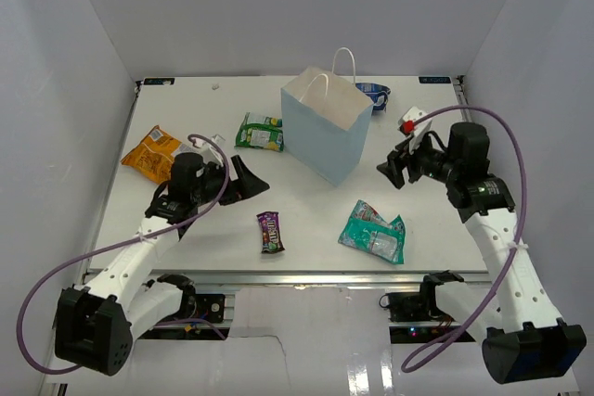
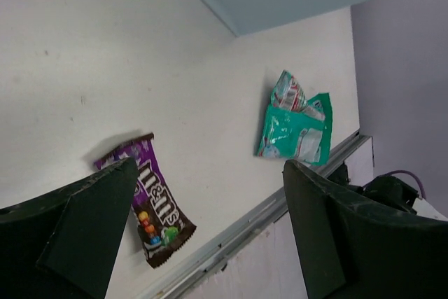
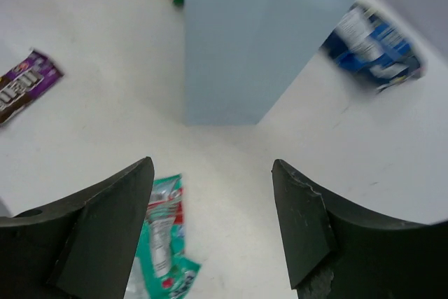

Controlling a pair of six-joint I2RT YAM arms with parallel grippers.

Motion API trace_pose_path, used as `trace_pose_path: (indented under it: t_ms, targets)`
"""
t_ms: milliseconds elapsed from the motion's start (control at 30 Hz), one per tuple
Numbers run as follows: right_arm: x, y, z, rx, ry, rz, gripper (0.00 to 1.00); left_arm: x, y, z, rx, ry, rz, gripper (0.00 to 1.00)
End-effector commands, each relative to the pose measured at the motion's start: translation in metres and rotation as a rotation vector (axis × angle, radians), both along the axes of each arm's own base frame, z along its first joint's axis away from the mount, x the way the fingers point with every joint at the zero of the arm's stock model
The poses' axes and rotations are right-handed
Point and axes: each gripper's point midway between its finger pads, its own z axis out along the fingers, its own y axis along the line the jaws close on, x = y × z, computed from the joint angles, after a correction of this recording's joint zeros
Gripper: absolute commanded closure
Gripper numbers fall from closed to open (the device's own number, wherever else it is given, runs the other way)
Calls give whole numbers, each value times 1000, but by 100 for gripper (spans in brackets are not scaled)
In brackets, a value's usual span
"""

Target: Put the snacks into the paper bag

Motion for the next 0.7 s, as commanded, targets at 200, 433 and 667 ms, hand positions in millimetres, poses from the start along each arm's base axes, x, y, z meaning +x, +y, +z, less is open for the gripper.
trace_pose_path:
  t_ms: [200,433,667]
  targets:
    - [-29,-9,-92,102,228,17,26,-61,-6,-97,242,353,151,10]
    - [-31,-11,-97,107,235,14,26,-63,-2,-117,352,357,222,16]
    - [-32,-12,-97,110,234,12,26,-63,-14,-131,398,367,196,24]
